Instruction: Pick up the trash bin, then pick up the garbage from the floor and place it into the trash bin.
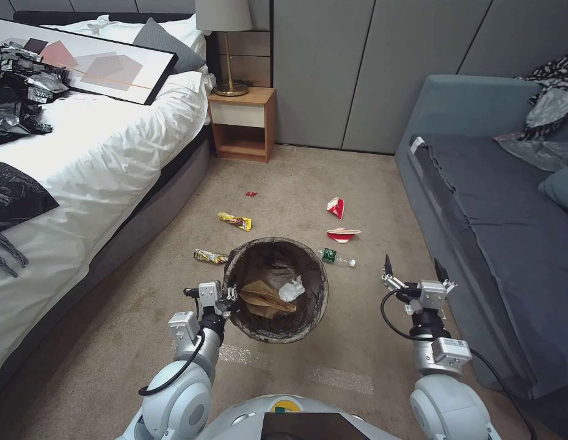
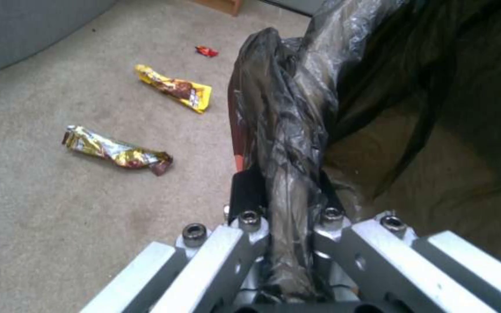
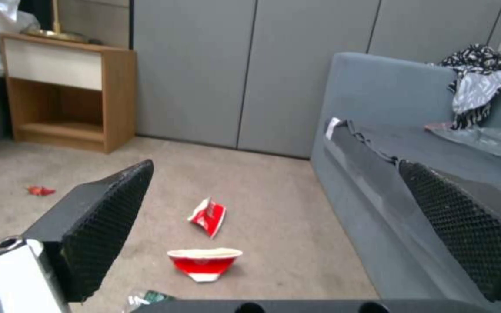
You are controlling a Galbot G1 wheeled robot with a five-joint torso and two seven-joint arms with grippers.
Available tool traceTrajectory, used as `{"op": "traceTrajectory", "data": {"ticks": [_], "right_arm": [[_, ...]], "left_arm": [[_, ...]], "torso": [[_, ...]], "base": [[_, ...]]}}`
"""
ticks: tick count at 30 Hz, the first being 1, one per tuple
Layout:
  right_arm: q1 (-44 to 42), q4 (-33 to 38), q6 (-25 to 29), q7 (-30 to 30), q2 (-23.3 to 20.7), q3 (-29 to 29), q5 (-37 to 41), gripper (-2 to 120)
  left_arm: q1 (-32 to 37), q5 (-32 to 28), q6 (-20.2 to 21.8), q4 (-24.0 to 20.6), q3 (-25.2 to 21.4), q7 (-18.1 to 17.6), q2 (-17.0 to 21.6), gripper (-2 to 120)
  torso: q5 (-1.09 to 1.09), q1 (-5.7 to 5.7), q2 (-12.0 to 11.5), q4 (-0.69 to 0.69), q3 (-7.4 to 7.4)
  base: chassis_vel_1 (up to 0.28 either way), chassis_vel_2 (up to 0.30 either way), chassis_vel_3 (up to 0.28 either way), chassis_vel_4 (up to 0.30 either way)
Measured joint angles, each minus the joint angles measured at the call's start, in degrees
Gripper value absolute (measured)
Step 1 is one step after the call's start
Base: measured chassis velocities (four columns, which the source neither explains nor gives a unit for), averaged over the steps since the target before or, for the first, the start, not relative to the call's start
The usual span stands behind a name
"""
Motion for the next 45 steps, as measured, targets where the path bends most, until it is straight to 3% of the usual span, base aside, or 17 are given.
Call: {"op": "traceTrajectory", "data": {"ticks": [23, 45], "right_arm": [[0.0, -1.1, 1.4, 0.1, 0.9, -0.9, -0.8, 100], [0.8, -1.3, 1.3, 0.5, 0.6, -1.0, -0.8, 100]], "left_arm": [[0.7, 0.9, -0.3, 0.2, 0.3, 0.1, -0.6, 2], [0.9, 1.2, -0.5, 0.2, 0.4, 0.2, -1.0, 2]], "torso": [[0.0, 0.0, 0.0, -0.01, 0.0], [0.0, 0.0, 0.0, -0.02, 0.01]], "base": [[0.0, 0.0, 0.0, 0.0], [-0.111, 0.103, 0.103, -0.106]]}}
